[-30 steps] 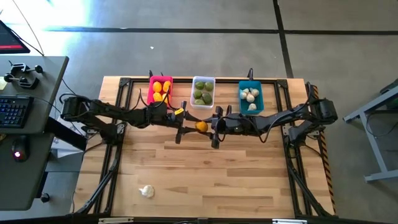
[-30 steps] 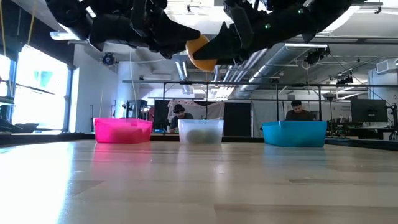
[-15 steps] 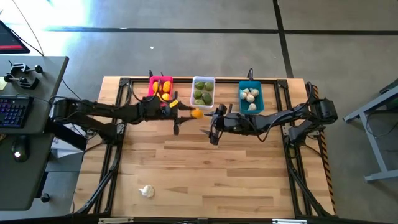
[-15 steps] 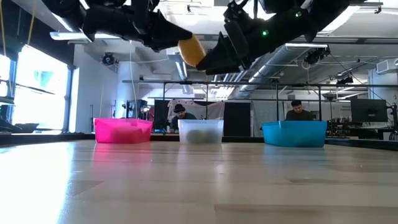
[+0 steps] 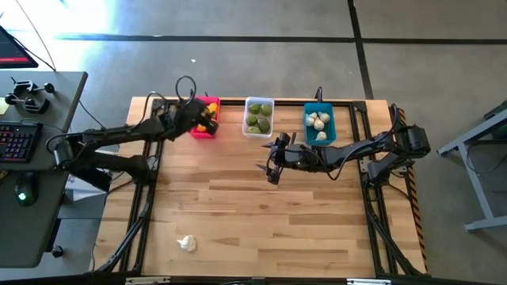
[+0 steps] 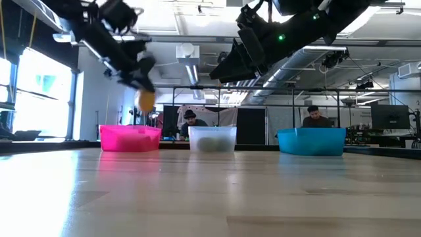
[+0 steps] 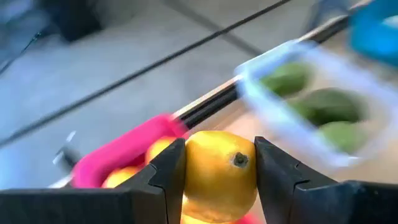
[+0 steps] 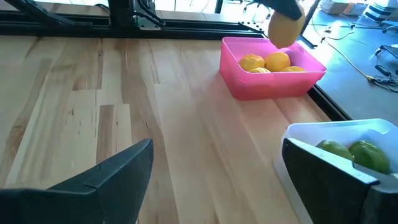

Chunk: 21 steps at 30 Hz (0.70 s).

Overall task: Sort produce into baskets
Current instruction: Put the lemon into the pink bin

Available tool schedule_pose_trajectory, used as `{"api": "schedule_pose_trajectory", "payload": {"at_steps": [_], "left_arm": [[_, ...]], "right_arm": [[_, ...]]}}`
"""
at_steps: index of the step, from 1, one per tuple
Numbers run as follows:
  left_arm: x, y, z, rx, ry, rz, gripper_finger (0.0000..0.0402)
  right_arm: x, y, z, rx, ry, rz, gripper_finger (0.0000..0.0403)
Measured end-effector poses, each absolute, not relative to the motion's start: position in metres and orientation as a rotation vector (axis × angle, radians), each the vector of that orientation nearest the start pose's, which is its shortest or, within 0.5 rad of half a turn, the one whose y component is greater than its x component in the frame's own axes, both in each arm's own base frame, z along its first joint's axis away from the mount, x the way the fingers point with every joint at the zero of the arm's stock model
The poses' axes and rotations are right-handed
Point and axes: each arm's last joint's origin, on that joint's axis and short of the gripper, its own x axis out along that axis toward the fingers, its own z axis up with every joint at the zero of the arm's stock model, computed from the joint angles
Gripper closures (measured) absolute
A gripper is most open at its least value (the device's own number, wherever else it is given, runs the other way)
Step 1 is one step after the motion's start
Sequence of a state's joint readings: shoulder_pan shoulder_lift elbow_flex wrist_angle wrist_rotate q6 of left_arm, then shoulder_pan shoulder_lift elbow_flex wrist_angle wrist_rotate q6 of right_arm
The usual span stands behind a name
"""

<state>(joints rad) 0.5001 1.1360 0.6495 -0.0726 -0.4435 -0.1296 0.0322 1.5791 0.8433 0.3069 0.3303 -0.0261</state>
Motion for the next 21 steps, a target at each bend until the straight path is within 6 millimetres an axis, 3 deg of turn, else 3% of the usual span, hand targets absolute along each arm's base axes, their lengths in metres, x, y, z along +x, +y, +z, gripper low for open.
{"api": "schedule_pose_trajectory", "payload": {"at_steps": [4,9,21], "left_arm": [[0.184,0.151,0.219,-0.234,0.576,1.033,0.0271],[0.178,0.178,0.198,-0.347,0.623,0.987,0.0271],[0.183,0.206,0.158,-0.4,0.69,0.995,0.0267]], "right_arm": [[0.331,0.001,0.208,-0.104,0.427,-0.291,0.0054],[0.331,0.001,0.208,-0.099,0.428,-0.295,0.0054],[0.33,0.001,0.206,-0.097,0.441,-0.296,0.0054]]}}
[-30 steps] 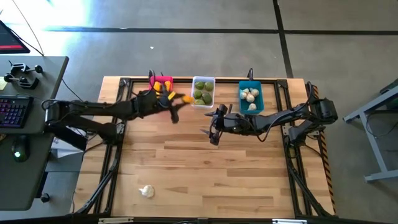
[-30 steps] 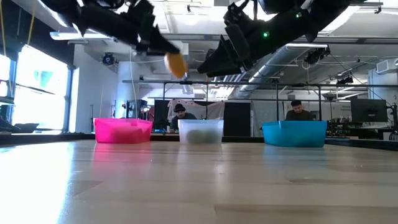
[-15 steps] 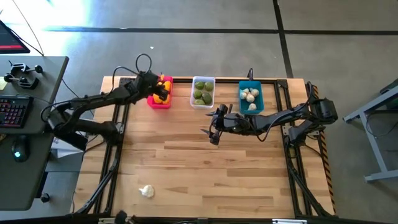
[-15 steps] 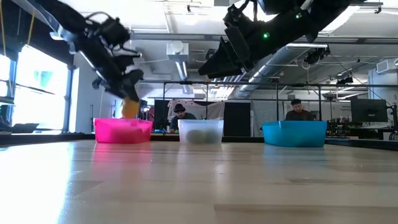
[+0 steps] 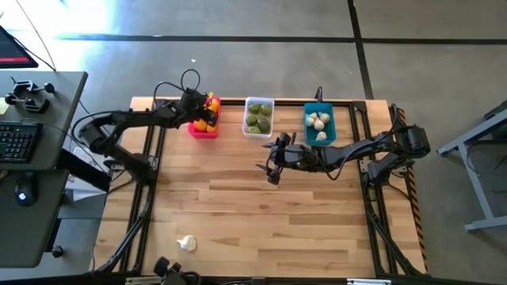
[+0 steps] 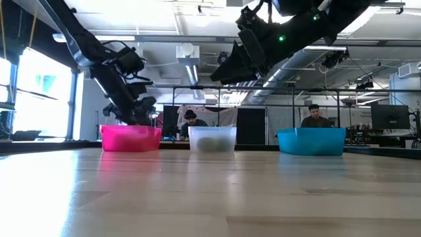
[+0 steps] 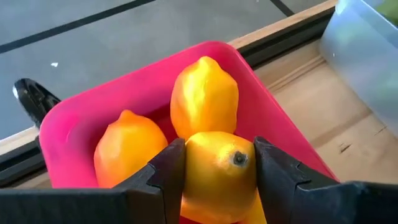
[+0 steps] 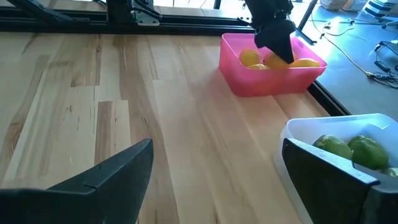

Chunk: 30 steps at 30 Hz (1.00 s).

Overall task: Sort produce into baskets
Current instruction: Put the lemon into the pink bin, then put the white garlic into the blue bin

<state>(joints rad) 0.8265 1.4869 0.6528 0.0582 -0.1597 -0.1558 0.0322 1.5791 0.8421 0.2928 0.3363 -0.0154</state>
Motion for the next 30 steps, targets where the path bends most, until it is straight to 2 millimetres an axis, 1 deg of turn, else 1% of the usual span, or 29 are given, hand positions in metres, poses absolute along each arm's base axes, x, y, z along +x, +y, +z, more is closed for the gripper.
{"api": "schedule_pose_trajectory", "payload": {"at_steps": [2,6,10,13,16,20,23,25,27,30], "left_arm": [[0.184,0.206,0.157,-0.398,0.687,0.995,0.0253],[0.185,0.202,0.161,-0.391,0.685,0.984,0.0209],[0.183,0.199,0.173,-0.36,0.65,0.979,0.0166],[0.18,0.196,0.183,-0.326,0.632,0.974,0.0147],[0.178,0.19,0.195,-0.296,0.595,0.964,0.0143],[0.178,0.178,0.206,-0.233,0.578,0.916,0.016],[0.179,0.164,0.209,-0.225,0.579,0.801,0.0192],[0.184,0.147,0.215,-0.203,0.568,0.638,0.022],[0.19,0.126,0.223,-0.167,0.556,0.473,0.025],[0.197,0.092,0.235,-0.111,0.529,0.309,0.0297]], "right_arm": [[0.33,0.001,0.206,-0.097,0.442,-0.296,0.0054],[0.33,0.001,0.206,-0.098,0.445,-0.295,0.0054],[0.33,0.001,0.206,-0.098,0.446,-0.295,0.0054],[0.33,0.001,0.206,-0.098,0.446,-0.295,0.0054],[0.33,0.001,0.206,-0.098,0.446,-0.294,0.0054],[0.329,0.001,0.205,-0.098,0.456,-0.292,0.0054],[0.329,0.001,0.204,-0.079,0.46,-0.296,0.0062],[0.329,0.001,0.204,-0.061,0.463,-0.301,0.0077],[0.328,0.001,0.203,-0.057,0.472,-0.302,0.0099],[0.328,0.001,0.202,-0.054,0.486,-0.303,0.0138]]}}
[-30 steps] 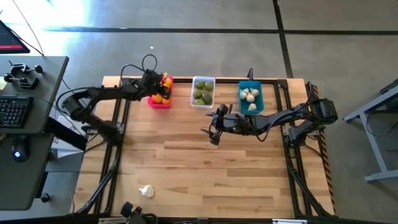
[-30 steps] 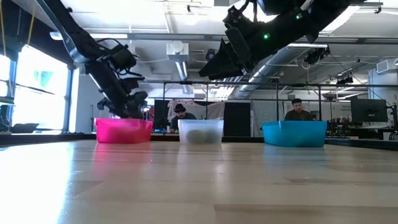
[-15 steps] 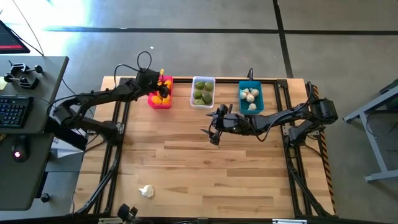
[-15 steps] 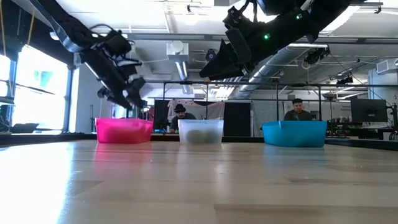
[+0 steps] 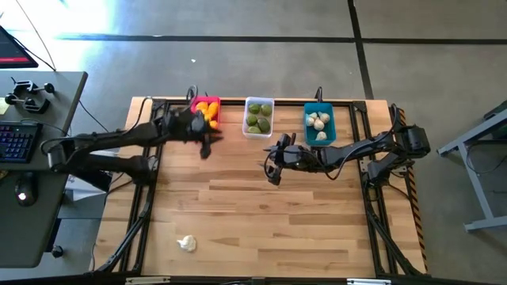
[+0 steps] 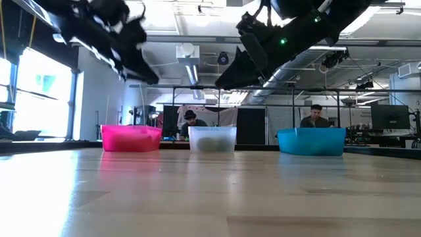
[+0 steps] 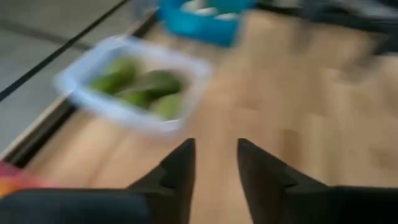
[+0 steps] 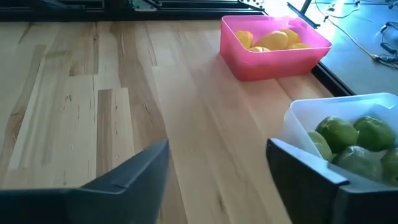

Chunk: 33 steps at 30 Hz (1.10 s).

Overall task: Sort produce into baskets
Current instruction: Put the white garlic into the blue bin

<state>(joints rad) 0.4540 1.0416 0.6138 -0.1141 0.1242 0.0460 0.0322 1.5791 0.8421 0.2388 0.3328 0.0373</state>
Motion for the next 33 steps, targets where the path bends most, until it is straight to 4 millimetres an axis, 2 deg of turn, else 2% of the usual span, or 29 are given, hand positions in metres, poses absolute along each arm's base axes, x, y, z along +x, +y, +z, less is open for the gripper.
{"api": "schedule_pose_trajectory", "payload": {"at_steps": [7,13,15,20,22,28,33], "left_arm": [[0.2,0.019,0.246,-0.038,0.523,-0.018,0.0392],[0.197,-0.034,0.247,-0.018,0.68,-0.206,0.04],[0.194,-0.051,0.246,0.011,0.748,-0.242,0.0401],[0.184,-0.092,0.241,-0.021,0.906,-0.343,0.0388],[0.18,-0.107,0.236,-0.051,0.963,-0.369,0.0377],[0.166,-0.147,0.217,-0.163,1.123,-0.373,0.0326],[0.156,-0.174,0.209,-0.223,1.188,-0.335,0.0269]], "right_arm": [[0.327,0.001,0.201,-0.057,0.501,-0.304,0.0218],[0.327,0.002,0.2,-0.061,0.504,-0.3,0.0272],[0.327,0.005,0.2,-0.064,0.509,-0.246,0.0293],[0.329,0.024,0.2,-0.038,0.492,-0.054,0.0375],[0.33,0.034,0.2,-0.06,0.471,-0.014,0.0395],[0.335,0.067,0.191,-0.073,0.422,0.069,0.0399],[0.332,0.085,0.186,-0.078,0.427,0.031,0.0401]]}}
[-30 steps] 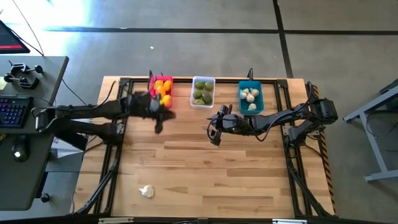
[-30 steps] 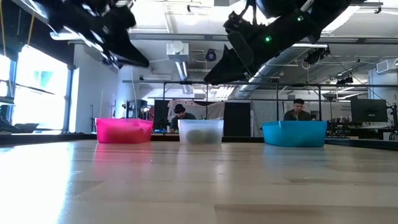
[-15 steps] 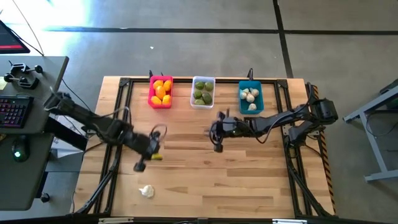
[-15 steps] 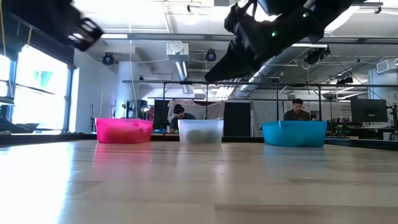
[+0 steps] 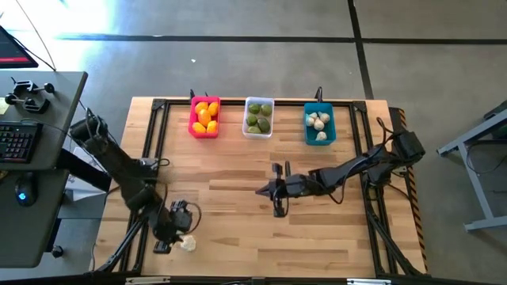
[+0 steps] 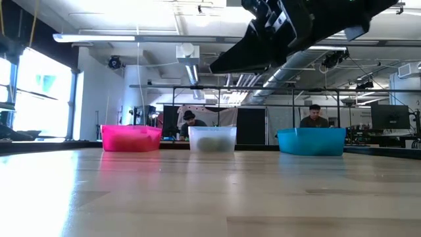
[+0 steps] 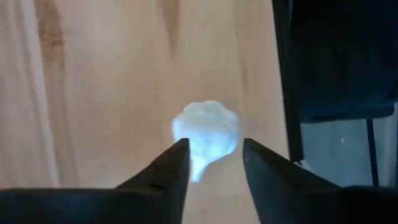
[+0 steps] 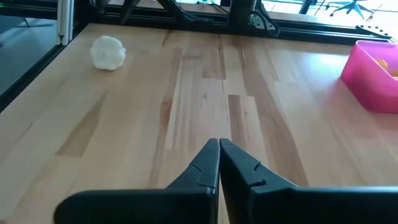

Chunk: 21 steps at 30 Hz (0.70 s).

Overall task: Sort produce into baskets
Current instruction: Put the white garlic into the blue bin

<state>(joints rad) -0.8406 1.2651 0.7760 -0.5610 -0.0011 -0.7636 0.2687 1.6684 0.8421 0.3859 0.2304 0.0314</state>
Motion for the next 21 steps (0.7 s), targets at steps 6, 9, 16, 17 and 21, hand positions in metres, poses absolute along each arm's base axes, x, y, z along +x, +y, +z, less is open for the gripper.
{"api": "schedule_pose_trajectory", "payload": {"at_steps": [6,9,16,17,21], "left_arm": [[0.146,-0.201,0.207,-0.23,1.188,-0.259,0.0201],[0.136,-0.213,0.19,-0.197,1.27,-0.215,0.0179],[0.126,-0.229,0.161,-0.114,1.246,-0.072,0.0173],[0.126,-0.23,0.157,-0.107,1.24,-0.053,0.0175],[0.126,-0.237,0.144,-0.096,1.244,-0.035,0.0192]], "right_arm": [[0.329,0.096,0.186,-0.082,0.421,0.016,0.0402],[0.328,0.099,0.186,-0.08,0.42,0.021,0.0402],[0.327,0.103,0.188,-0.076,0.403,0.031,0.0403],[0.327,0.103,0.188,-0.074,0.399,0.031,0.0403],[0.328,0.103,0.189,-0.072,0.39,0.031,0.0403]]}}
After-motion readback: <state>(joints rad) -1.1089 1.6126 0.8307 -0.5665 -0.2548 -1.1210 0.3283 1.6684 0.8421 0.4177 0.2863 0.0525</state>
